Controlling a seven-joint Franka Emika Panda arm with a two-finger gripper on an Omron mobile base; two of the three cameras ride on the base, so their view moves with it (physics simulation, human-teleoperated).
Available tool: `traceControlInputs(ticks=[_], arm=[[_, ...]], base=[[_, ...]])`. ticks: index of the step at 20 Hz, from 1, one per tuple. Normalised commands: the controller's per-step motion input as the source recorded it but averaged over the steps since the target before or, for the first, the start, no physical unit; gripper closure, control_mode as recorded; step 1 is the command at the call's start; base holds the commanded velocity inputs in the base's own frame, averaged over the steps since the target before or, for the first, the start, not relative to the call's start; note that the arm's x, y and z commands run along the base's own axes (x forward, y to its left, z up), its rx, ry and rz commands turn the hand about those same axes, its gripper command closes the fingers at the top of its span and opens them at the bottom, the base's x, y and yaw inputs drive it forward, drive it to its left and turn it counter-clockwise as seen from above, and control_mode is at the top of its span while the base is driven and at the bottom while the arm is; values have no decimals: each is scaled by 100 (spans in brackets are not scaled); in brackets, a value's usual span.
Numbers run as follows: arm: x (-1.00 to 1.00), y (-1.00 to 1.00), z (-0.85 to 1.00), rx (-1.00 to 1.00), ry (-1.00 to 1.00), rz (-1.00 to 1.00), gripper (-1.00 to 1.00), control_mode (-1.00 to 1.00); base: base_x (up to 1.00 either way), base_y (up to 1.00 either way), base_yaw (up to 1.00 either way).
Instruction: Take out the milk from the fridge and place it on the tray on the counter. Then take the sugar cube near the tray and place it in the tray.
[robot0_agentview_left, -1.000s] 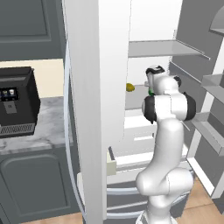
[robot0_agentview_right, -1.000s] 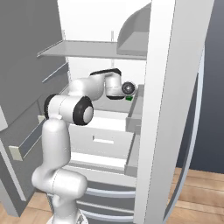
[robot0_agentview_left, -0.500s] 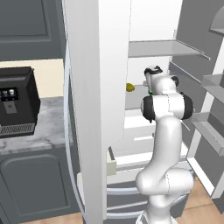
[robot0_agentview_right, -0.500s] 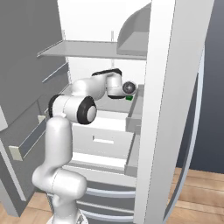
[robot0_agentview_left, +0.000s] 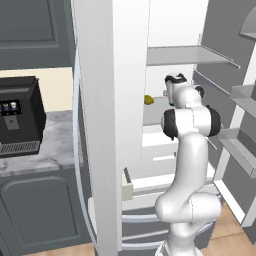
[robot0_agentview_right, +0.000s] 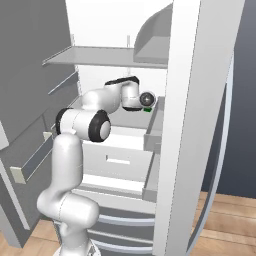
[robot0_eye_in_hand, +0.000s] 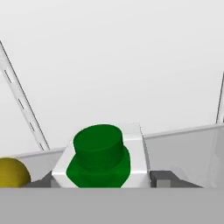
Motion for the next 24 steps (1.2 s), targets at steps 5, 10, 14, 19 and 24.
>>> traceControlInputs(ticks=[5,10,14,19,24], arm=[[-45,-6,2,0,-15,0,100,-100],[-49,0,9,0,-11,0,100,-100],[-80,0,30,0,-13,0,100,-100],[-97,3,55,-1,-11,0,100,-100],[-100,13,40,-7,-2,0,100,-100]], base=[[0,0,0],[0,0,0],[0,0,0],[0,0,0],[0,0,0]])
